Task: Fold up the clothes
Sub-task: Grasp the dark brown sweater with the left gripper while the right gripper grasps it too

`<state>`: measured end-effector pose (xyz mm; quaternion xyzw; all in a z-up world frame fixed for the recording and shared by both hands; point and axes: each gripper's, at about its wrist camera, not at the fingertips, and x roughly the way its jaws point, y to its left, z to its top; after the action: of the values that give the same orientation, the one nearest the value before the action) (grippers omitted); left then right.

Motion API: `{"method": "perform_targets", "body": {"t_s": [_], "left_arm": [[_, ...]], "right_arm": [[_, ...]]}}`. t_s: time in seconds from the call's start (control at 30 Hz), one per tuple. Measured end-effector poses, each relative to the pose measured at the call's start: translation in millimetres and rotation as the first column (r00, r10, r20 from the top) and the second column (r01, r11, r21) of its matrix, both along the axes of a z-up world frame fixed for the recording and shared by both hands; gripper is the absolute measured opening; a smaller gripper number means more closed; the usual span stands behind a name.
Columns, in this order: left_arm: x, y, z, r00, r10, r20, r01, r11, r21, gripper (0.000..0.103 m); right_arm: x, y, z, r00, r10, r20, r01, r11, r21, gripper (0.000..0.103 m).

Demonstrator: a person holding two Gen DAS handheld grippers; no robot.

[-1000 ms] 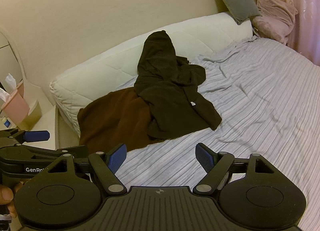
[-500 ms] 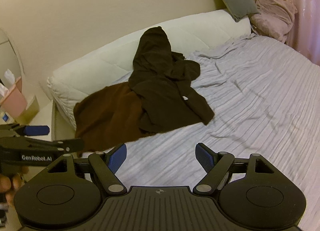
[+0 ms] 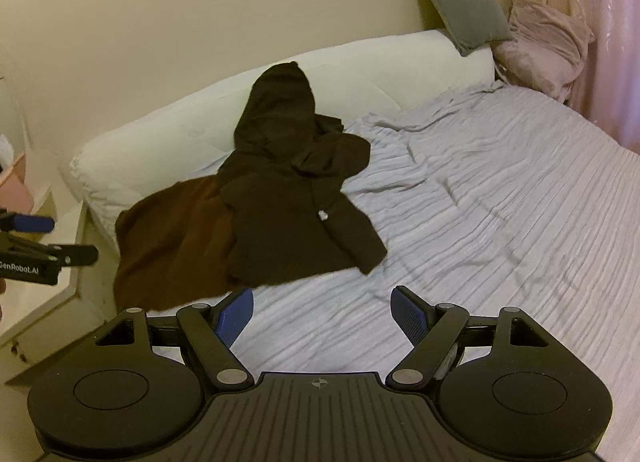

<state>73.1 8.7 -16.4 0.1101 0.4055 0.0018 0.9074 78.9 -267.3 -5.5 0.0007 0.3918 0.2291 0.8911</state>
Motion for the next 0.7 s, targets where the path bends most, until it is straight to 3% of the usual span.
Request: {"method": "perform_targets", "body": {"t_s": [0.2,0.37,0.7], "left_arm": [[96.4,20.6,-20.7,0.994,-0.107,-0.011,0.107,0.994,0.017,0.100],[172.7,33.2,-49.3,0.978,-0.207,-0.032,0.208,0.978,0.026,0.099],[272.7,48.8,-117.2,0.974,-0.187,-0.125,0.174,0.979,-0.108,0.094]], "right_arm": [[57.7,38.7,-5.5,0.997,0.067,0.038,-0.064,0.995,-0.071,0.079],[123.2,84.7,-28.0,0.983,0.171,0.065,-0.159,0.974,-0.160,0.079],[254.0,153.0,-120.0,0.939,0.342,0.015,-0.315,0.882,-0.351,0.078]]}}
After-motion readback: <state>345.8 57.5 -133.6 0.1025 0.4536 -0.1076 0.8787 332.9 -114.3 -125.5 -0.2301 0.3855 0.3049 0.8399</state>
